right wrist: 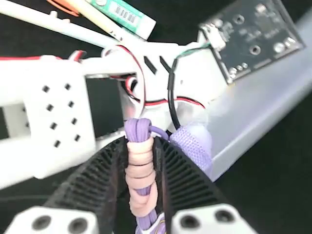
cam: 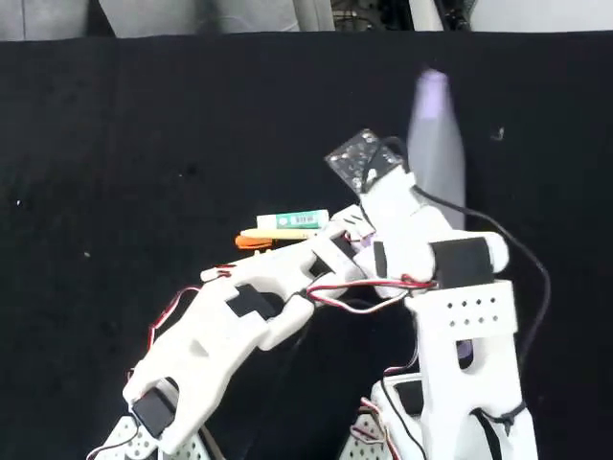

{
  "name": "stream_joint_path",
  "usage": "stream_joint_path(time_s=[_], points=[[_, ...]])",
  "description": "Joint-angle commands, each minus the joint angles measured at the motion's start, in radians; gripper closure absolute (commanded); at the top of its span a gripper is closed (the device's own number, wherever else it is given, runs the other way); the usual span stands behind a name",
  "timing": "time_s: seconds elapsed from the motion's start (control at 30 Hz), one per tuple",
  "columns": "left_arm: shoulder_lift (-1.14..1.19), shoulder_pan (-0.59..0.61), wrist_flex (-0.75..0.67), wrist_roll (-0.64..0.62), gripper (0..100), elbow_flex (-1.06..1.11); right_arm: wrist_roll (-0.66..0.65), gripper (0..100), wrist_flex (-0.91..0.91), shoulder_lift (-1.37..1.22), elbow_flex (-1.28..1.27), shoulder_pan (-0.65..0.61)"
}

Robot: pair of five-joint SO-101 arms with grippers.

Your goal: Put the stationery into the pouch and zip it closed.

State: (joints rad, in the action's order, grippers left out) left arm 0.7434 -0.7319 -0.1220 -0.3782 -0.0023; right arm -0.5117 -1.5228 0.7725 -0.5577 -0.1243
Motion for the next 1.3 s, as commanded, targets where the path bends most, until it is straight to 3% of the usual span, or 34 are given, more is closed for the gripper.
stream_joint_path(time_s=[0.0,0.17,0.4,0.53,0.8,0.93,1.07,1.27], points=[[-0.014,-0.015,-0.018,-0.006,96,-0.033,0.015,98.6,-0.008,0.033,-0.008,-0.038],[-0.015,0.047,0.012,-0.011,96,-0.001,0.006,98.6,-0.011,0.033,-0.05,-0.037],[-0.176,0.173,0.364,-0.006,96,0.059,0.009,98.6,0.025,0.033,-0.053,-0.038],[-0.308,0.308,0.482,-0.005,96,0.194,0.008,98.6,0.023,0.033,-0.056,-0.038],[-0.654,0.665,0.508,-0.003,96,0.53,0.005,98.6,0.021,0.03,-0.088,-0.044],[-0.839,0.78,0.508,-0.003,96,0.659,-0.006,98.6,0.025,0.027,-0.133,-0.044],[-0.994,0.785,0.508,-0.003,96,0.776,-0.083,98.6,0.043,0.028,-0.211,-0.038],[-1.206,0.661,0.508,0.068,96,0.951,-0.094,98.6,0.167,0.033,-0.338,-0.037]])
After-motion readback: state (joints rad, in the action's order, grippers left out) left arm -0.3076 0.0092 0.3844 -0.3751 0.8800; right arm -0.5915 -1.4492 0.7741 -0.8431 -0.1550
